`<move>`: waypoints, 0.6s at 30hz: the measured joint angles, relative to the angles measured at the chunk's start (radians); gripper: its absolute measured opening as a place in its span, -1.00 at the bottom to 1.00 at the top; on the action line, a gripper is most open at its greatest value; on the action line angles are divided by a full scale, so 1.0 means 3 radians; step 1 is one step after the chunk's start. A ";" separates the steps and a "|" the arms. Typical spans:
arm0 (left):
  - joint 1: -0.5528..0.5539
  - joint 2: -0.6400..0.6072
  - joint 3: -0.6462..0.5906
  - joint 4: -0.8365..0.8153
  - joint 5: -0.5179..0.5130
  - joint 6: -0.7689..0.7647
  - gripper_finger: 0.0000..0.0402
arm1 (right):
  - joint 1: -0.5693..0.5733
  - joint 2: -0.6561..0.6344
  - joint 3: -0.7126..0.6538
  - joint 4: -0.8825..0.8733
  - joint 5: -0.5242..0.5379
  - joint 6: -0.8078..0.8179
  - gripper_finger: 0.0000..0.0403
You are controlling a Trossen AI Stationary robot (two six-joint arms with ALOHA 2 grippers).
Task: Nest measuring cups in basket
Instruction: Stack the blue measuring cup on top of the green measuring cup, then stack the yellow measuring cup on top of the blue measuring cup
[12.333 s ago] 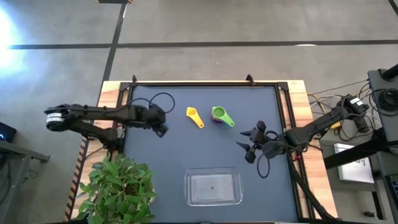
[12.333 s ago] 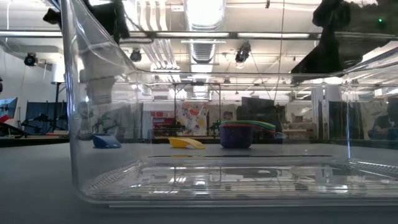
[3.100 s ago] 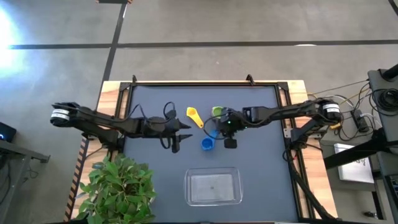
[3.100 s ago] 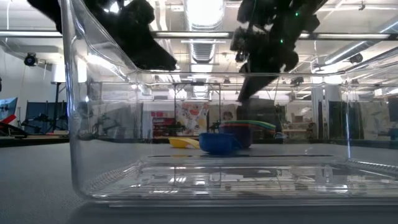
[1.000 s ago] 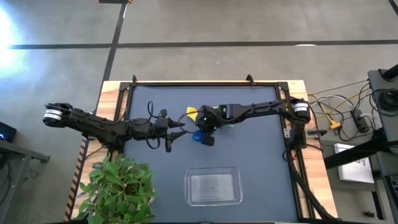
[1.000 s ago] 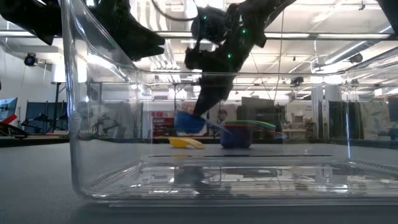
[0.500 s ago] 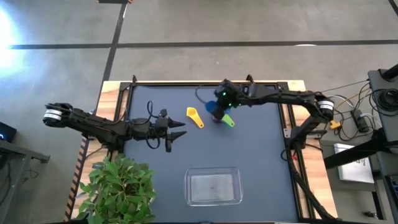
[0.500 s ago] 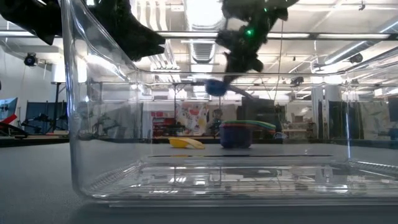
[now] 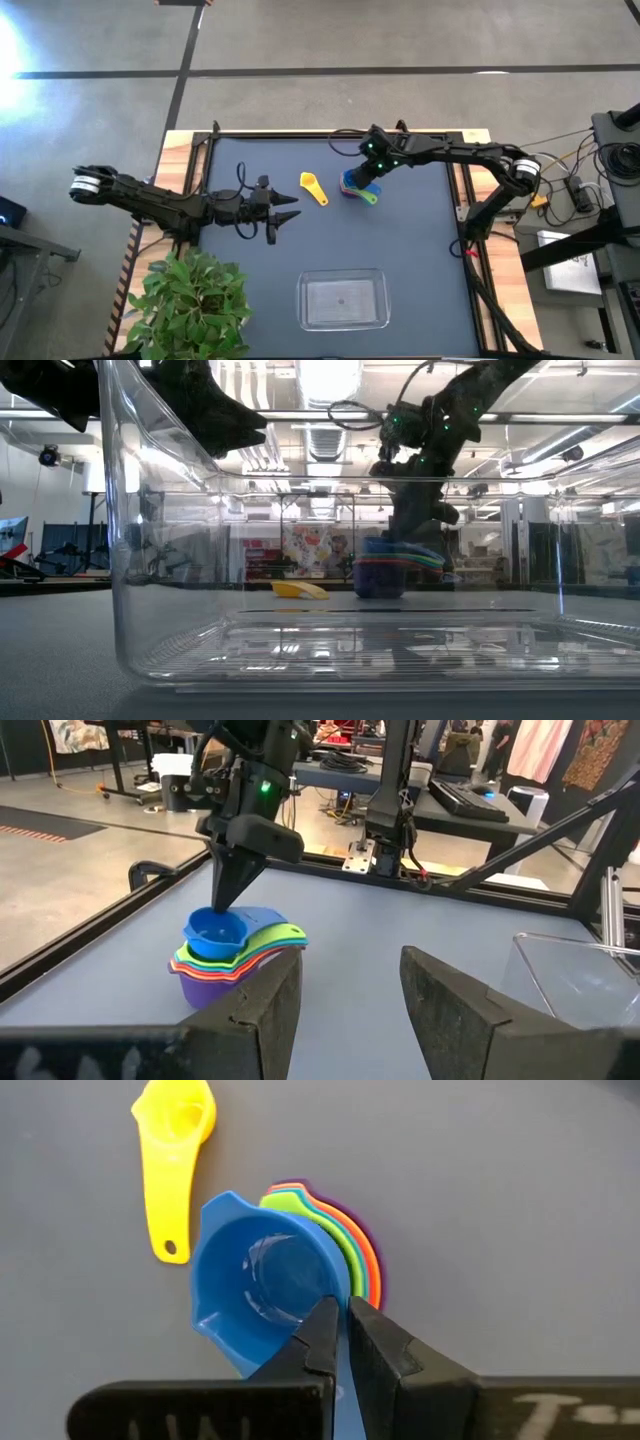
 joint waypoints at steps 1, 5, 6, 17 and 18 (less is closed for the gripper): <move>0.0000 0.0004 0.0000 -0.0002 0.0000 0.0000 -0.23 | -0.0014 0.0000 -0.0018 0.0014 -0.0022 0.0033 -0.96; 0.0000 0.0005 0.0000 -0.0007 0.0000 0.0000 -0.23 | -0.0017 0.0000 -0.0042 0.0018 -0.0106 0.0103 -0.91; 0.0000 0.0005 0.0000 -0.0007 0.0000 0.0000 -0.23 | -0.0015 0.0000 -0.0042 0.0019 -0.0115 0.0103 -0.88; 0.0000 0.0005 0.0000 -0.0009 0.0001 0.0001 -0.23 | 0.0004 -0.0003 0.0214 0.0035 -0.0191 -0.0167 -0.24; 0.0000 0.0005 0.0000 -0.0008 0.0001 0.0010 -0.23 | 0.0024 -0.0003 0.0246 0.0109 -0.0183 -0.0249 -0.19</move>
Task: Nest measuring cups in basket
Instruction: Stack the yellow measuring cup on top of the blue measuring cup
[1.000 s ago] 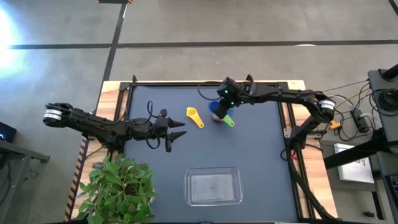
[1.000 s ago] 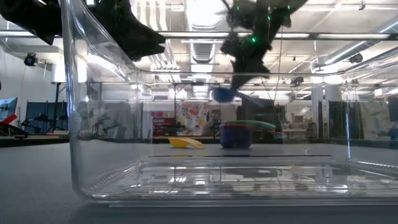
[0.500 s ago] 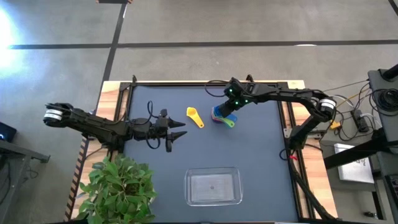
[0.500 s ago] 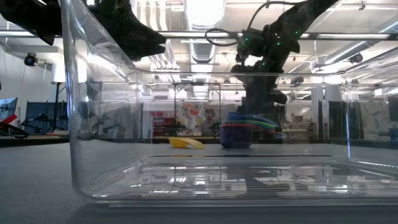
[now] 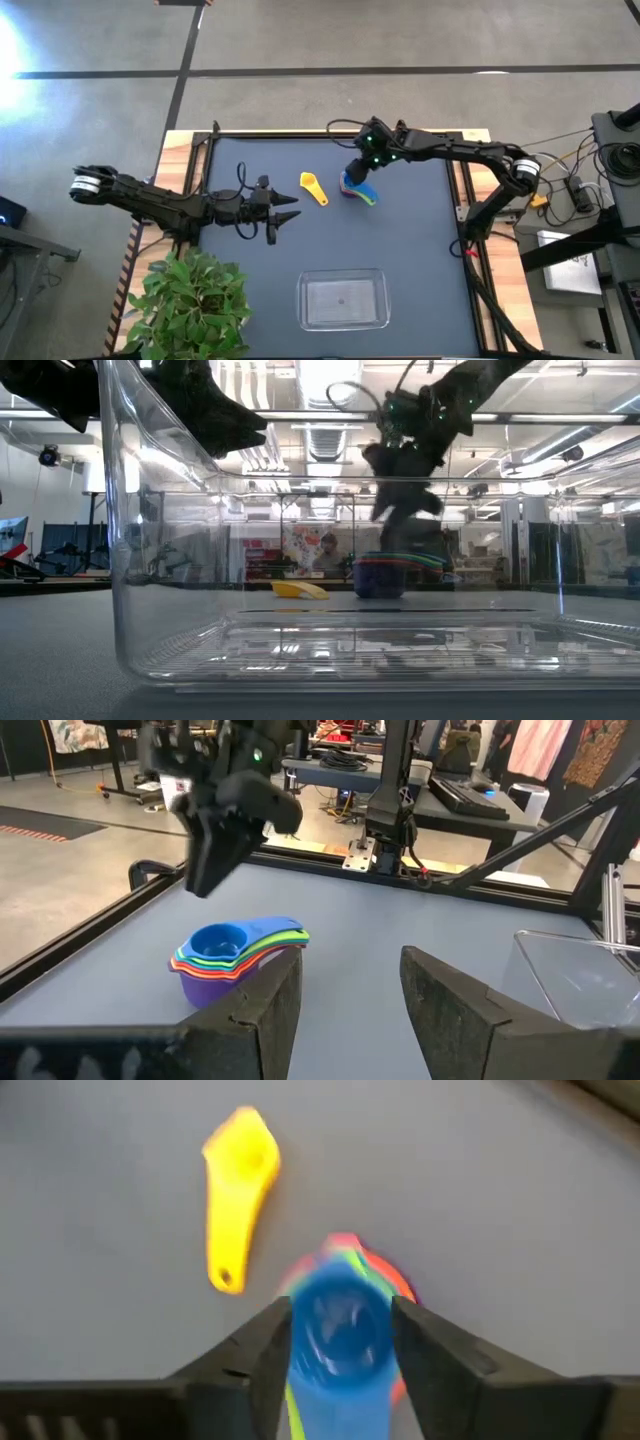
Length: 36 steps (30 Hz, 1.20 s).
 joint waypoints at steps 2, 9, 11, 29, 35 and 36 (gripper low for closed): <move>0.0000 0.0000 0.0000 0.0000 0.0000 0.0012 -0.23 | 0.0073 0.0000 0.0036 0.0208 0.0008 -0.0159 -0.09; 0.0000 -0.0006 -0.0003 0.0020 0.0000 0.0017 -0.23 | 0.0387 0.0151 0.0078 0.0962 0.0095 -0.0462 0.09; 0.0000 -0.0028 -0.0003 0.0035 0.0000 0.0043 -0.23 | 0.0404 0.0263 0.0148 0.0981 0.0184 -0.0466 0.11; -0.0006 -0.0595 -0.0371 0.0069 -0.0094 0.0005 -0.23 | 0.0366 0.1656 0.1249 0.0649 0.0218 -0.0654 0.15; -0.0009 -0.0601 -0.0380 0.0074 -0.0093 0.0000 -0.23 | 0.0331 0.2009 0.1604 0.0330 0.0222 -0.0741 0.15; -0.0009 -0.0594 -0.0380 0.0071 -0.0093 0.0000 -0.23 | 0.0322 0.2056 0.1667 0.0281 0.0222 -0.0743 0.15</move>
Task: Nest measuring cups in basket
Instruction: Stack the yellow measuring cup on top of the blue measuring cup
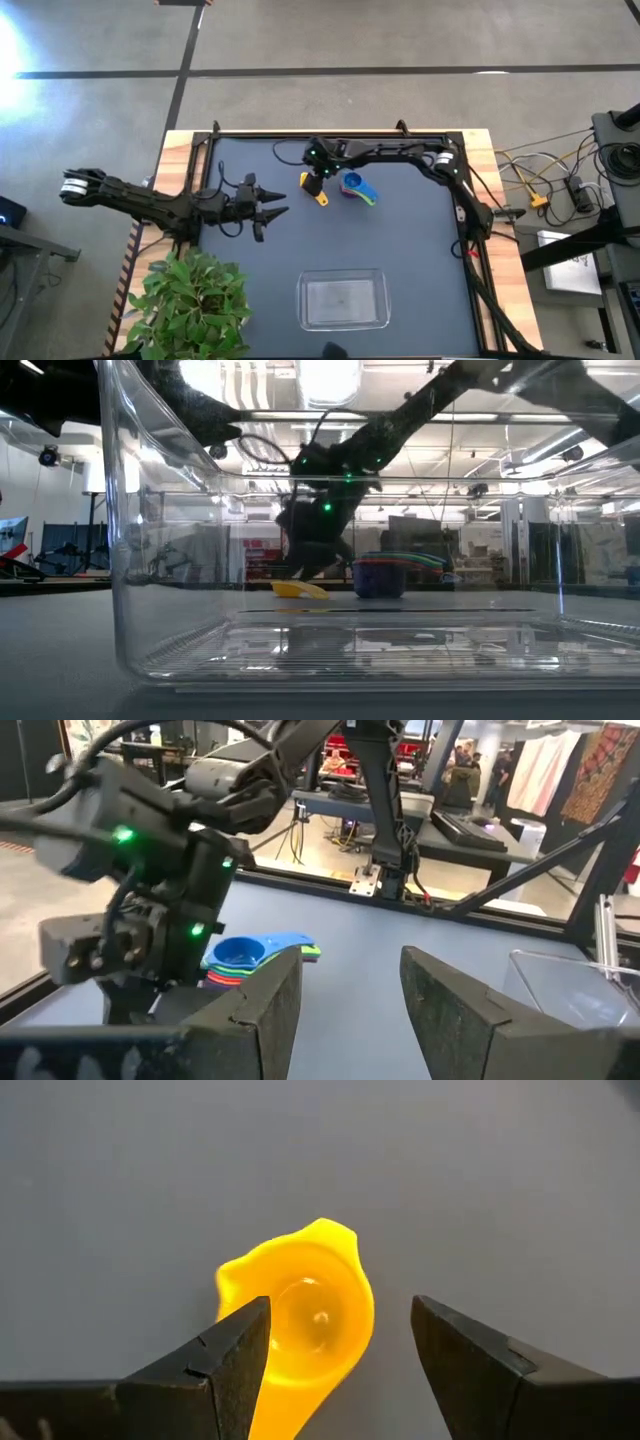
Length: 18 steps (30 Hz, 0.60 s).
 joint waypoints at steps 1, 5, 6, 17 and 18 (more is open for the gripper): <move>0.0000 0.0008 0.0000 0.0000 0.0000 0.0000 -0.23 | -0.0004 0.0049 0.0061 -0.0058 -0.0003 -0.0002 0.15; 0.0000 0.0019 0.0000 -0.0009 0.0000 0.0000 -0.23 | -0.0019 0.0216 0.0249 -0.0279 -0.0005 -0.0019 0.13; 0.0000 0.0019 0.0000 -0.0008 0.0000 0.0000 -0.23 | -0.0022 0.0232 0.0263 -0.0289 0.0004 -0.0019 0.12; 0.0000 0.0023 0.0000 -0.0010 0.0000 0.0000 -0.23 | -0.0022 0.0195 0.0285 -0.0422 0.0014 -0.0135 -0.85; 0.0000 0.0023 0.0000 -0.0006 0.0000 0.0000 -0.23 | -0.0019 0.0174 0.0285 -0.0421 0.0005 -0.0136 -0.89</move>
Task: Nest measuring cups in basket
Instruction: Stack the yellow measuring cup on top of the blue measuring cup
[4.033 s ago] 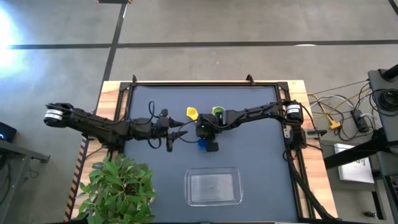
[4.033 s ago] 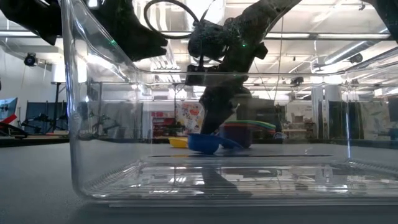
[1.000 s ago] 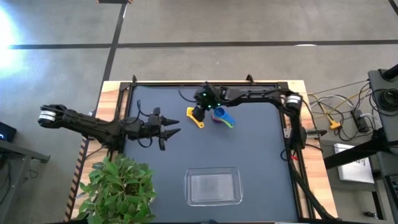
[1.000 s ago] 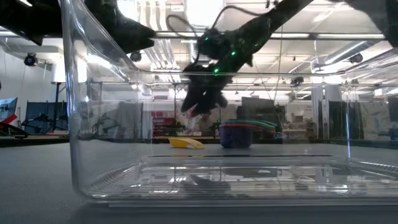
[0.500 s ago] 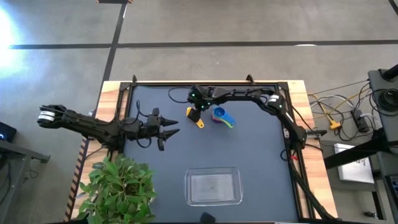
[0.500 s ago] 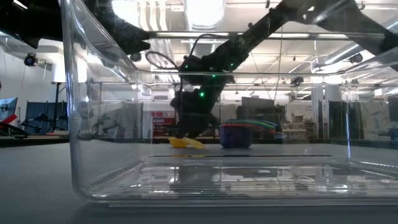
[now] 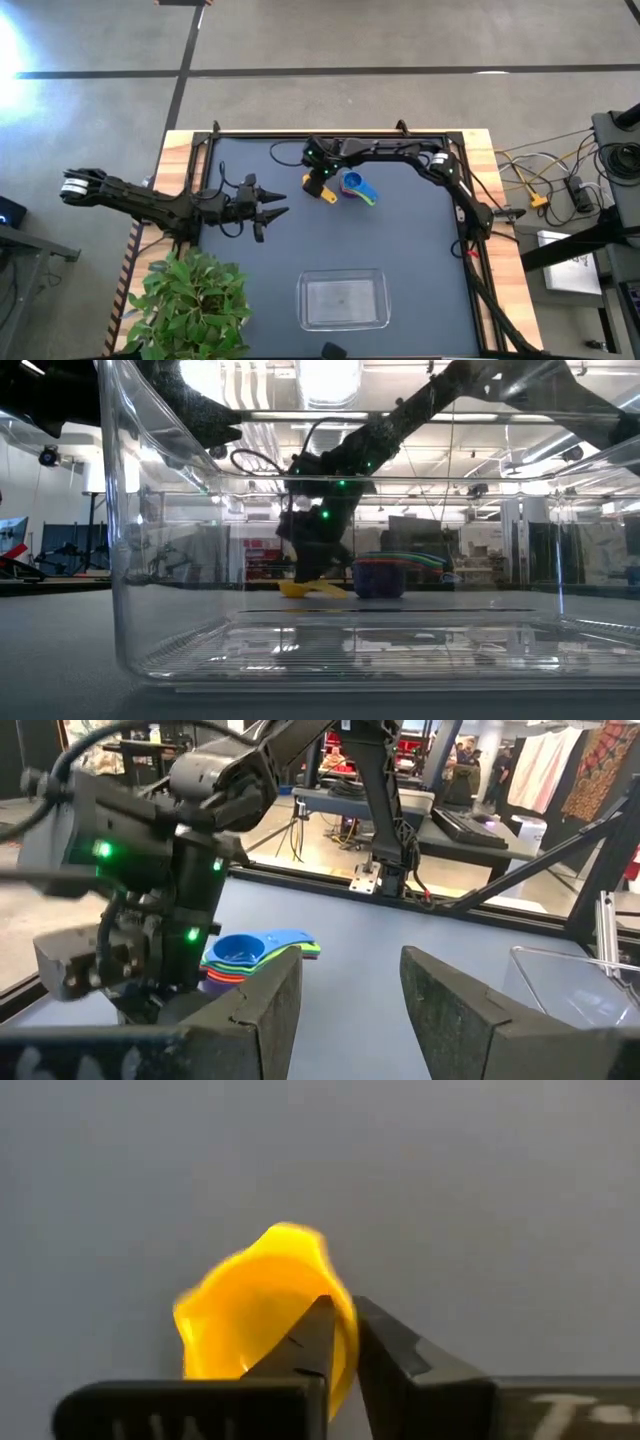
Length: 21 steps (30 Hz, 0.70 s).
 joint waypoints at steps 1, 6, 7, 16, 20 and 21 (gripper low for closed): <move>0.0000 0.0000 0.0000 0.0000 0.0000 0.0000 -0.23 | 0.0001 -0.0026 -0.0001 0.0000 -0.0014 0.0002 -0.91; 0.0000 0.0000 0.0000 0.0000 0.0000 0.0000 -0.23 | 0.0001 -0.0239 -0.0004 -0.0109 -0.0225 0.0011 -0.95; 0.0000 -0.0001 0.0000 0.0000 0.0000 0.0001 -0.23 | 0.0001 -0.0311 -0.0004 -0.0146 -0.0227 0.0006 -0.95; 0.0000 -0.0004 0.0000 -0.0002 -0.0001 0.0059 -0.23 | 0.0005 -0.1153 -0.0253 -0.0536 -0.0222 -0.0065 -0.95; 0.0000 -0.0004 0.0000 0.0000 -0.0001 0.0064 -0.23 | 0.0008 -0.1594 -0.0750 -0.0351 -0.0189 0.0040 -0.95; 0.0000 -0.0004 0.0000 0.0001 -0.0002 0.0064 -0.23 | 0.0008 -0.1684 -0.0887 -0.0311 -0.0172 0.0067 -0.95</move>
